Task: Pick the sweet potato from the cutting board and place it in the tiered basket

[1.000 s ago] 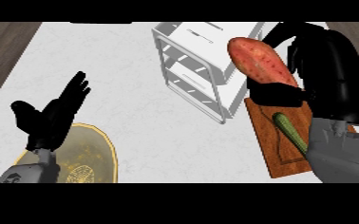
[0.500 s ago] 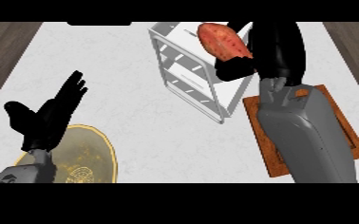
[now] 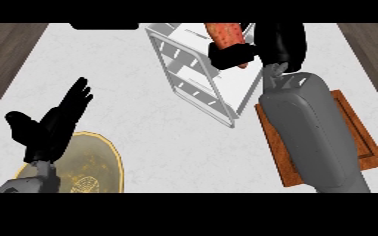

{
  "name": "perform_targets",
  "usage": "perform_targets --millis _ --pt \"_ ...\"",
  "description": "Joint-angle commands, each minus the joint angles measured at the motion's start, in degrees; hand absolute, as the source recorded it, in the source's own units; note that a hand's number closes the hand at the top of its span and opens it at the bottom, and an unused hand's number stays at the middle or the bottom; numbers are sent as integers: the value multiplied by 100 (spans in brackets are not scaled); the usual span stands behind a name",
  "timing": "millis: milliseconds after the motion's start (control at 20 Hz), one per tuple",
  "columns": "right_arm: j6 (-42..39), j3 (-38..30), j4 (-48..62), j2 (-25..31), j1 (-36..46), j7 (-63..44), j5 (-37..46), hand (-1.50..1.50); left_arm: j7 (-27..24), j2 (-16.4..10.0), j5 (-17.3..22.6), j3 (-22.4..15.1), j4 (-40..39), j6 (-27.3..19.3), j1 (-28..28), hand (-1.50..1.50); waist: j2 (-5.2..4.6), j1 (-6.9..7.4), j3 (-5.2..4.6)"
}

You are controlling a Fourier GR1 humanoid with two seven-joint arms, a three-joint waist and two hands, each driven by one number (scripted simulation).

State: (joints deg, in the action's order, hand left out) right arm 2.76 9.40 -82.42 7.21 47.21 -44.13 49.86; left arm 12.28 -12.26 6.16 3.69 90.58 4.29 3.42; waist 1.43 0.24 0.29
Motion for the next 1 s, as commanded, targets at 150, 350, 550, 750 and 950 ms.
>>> perform_targets --millis 150,350,550,750,950 --pt "933 96 1224 -193 -169 572 577 150 113 29 64 14 156 31 -11 0 -183 124 -29" --pt "1886 -325 1512 -357 288 744 740 150 -24 71 -94 9 -314 -22 313 0 -189 88 -30" --pt "2420 -526 2632 -531 491 1339 650 -150 52 -226 112 281 -203 262 214 0 -175 91 -29" --pt "2508 -801 3554 -490 1121 1625 627 -150 237 -80 114 217 77 178 173 0 -172 105 -29" --pt "2929 -1152 3637 -540 1275 1861 316 -150 -211 84 -64 114 -24 180 -127 0 -170 91 -29"
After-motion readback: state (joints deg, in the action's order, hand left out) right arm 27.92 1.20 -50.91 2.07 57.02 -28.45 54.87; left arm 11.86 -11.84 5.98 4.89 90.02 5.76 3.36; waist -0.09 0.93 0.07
